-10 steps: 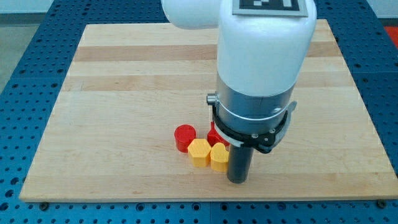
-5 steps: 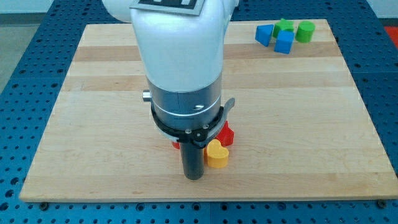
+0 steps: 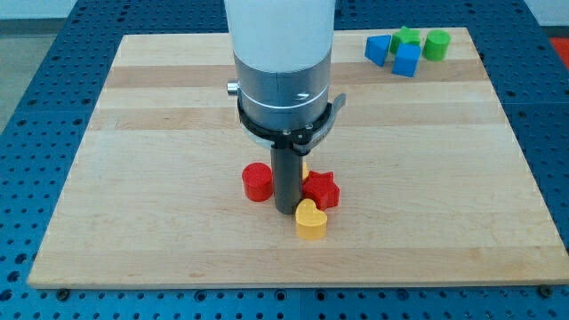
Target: Slide the hexagon to the top of the red circle
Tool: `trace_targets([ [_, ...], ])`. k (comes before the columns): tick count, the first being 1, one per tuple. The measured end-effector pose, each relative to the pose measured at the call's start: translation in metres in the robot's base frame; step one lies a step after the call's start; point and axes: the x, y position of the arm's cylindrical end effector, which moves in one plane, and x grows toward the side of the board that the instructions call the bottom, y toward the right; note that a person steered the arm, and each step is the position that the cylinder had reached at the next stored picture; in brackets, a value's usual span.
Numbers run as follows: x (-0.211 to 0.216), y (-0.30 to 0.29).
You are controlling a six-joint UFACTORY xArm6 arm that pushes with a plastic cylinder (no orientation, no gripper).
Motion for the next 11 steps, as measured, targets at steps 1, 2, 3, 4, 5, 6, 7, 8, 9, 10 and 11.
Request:
trace_targets([
  [1, 0.0, 0.0],
  [2, -0.015, 0.01],
  [3, -0.038, 0.024],
  [4, -0.046, 0.024],
  [5, -0.052, 0.024],
  [6, -0.052, 0.045],
  [7, -0.061, 0.06],
  [8, -0.082, 0.06],
  [9, -0.082, 0.06],
  [10, -0.083, 0.057],
  [11, -0.083, 0.028],
])
